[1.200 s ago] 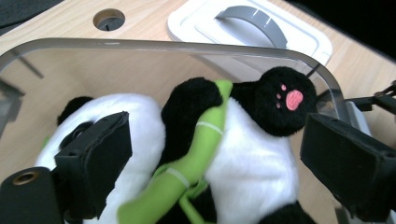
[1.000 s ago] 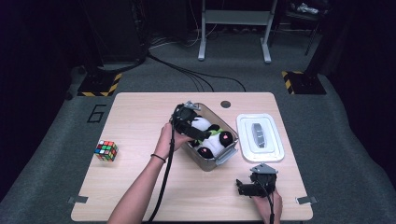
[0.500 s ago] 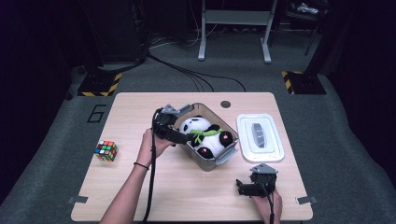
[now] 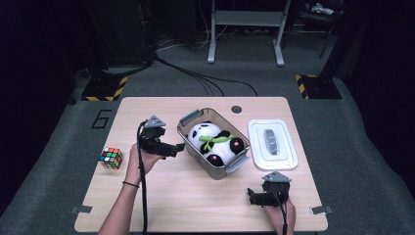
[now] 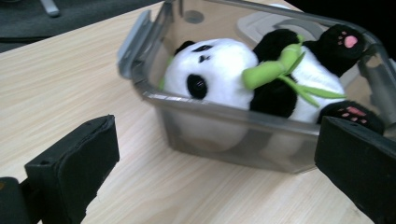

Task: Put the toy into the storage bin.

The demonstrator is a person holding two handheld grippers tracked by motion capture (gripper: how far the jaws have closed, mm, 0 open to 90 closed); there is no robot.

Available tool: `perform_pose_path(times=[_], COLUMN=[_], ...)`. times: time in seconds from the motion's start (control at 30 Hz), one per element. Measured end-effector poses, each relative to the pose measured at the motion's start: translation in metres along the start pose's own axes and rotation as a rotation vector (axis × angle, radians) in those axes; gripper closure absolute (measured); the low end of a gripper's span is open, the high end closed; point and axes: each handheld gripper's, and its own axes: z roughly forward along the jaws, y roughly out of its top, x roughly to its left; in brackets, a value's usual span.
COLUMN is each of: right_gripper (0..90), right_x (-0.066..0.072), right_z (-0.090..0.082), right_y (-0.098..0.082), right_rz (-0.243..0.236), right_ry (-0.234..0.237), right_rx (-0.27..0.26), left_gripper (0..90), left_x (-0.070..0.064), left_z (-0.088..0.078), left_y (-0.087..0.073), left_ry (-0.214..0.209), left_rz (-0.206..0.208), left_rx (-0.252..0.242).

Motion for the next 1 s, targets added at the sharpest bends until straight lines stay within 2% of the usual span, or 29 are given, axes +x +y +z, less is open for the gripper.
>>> perform_pose_path(times=[0.43, 0.63, 1.0], right_gripper=[0.0, 0.0, 0.0], right_x=[0.0, 0.0, 0.0], right_z=[0.0, 0.0, 0.0], right_y=[0.0, 0.0, 0.0], right_rz=[0.0, -0.001, -0.001], right_ry=[0.0, 0.0, 0.0], right_rx=[0.0, 0.0, 0.0], left_gripper=[0.0, 0.0, 0.0], left_x=[0.023, 0.031, 0.05], left_z=[-0.02, -0.031, -0.051], left_y=[-0.035, -0.048, -0.072], left_ry=[0.081, 0.111, 0.167], left_rz=[-0.062, -0.074, -0.085], left_rx=[-0.041, -0.047, -0.087])
